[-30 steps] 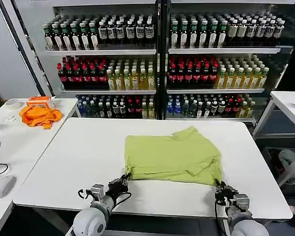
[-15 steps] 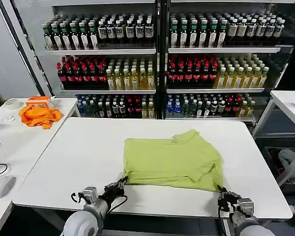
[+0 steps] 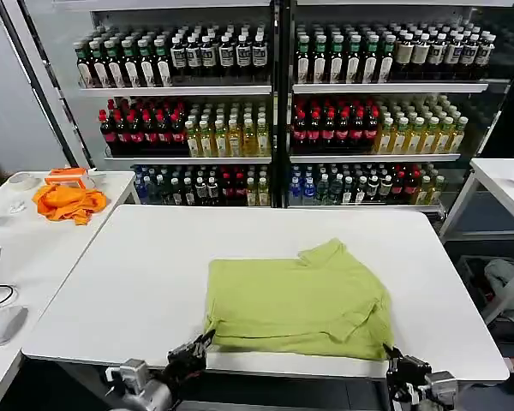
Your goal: Fold and organize the clothes.
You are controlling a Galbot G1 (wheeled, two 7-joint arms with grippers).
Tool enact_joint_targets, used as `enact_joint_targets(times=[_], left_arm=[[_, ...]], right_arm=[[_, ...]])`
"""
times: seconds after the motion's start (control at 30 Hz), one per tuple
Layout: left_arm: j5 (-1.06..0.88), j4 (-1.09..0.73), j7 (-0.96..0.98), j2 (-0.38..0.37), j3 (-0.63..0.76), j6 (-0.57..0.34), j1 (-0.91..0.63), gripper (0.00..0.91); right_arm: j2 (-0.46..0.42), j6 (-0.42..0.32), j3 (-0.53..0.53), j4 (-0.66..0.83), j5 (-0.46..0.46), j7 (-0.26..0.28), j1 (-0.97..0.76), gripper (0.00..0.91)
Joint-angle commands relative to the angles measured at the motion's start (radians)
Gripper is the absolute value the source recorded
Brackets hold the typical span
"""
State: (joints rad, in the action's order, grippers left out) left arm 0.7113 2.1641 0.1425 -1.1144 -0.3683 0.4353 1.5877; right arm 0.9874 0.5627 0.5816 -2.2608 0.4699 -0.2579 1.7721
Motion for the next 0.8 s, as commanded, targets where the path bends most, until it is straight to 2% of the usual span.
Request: enact_joint_targets(times=[0.03,0.07,0.37,0.5,0.57,0.73,0.8], left_arm=[[-0.057,0.097,-0.003,0.002,-0.058,0.009,0.138,0.776],[-0.064,0.097,-0.004,0.004,-0.059,0.009,0.136,0.907],[-0.065,0.083,-0.002,0.05,-0.099,0.008,0.083,0.907],[-0.041,0.044,0.008,0.083,-0.093,0.006,0.002,0.907],[-0.017,0.015,0.025,0.102,-0.074,0.005,-0.062,0.907],[0.012,-0.124,0.058,0.114,0.01,0.011,-0.28,0.907],[0.012,-0.161,0.069,0.121,0.05,0.023,-0.369,0.907]], right_arm=[[0.008,0.014,0.008,-0.035,-0.059,-0.01,0.031,0.907],[0.008,0.012,0.01,-0.035,-0.069,-0.011,0.021,0.907],[-0.012,-0.013,0.069,-0.075,-0.073,-0.018,0.005,0.907],[-0.041,-0.024,0.067,-0.048,-0.007,-0.037,-0.088,0.907],[-0.059,-0.021,0.029,-0.003,0.018,-0.046,-0.176,0.907],[-0.068,-0.002,-0.177,0.189,0.081,-0.079,-0.523,0.907],[-0.061,0.0,-0.236,0.253,0.104,-0.083,-0.609,0.907]])
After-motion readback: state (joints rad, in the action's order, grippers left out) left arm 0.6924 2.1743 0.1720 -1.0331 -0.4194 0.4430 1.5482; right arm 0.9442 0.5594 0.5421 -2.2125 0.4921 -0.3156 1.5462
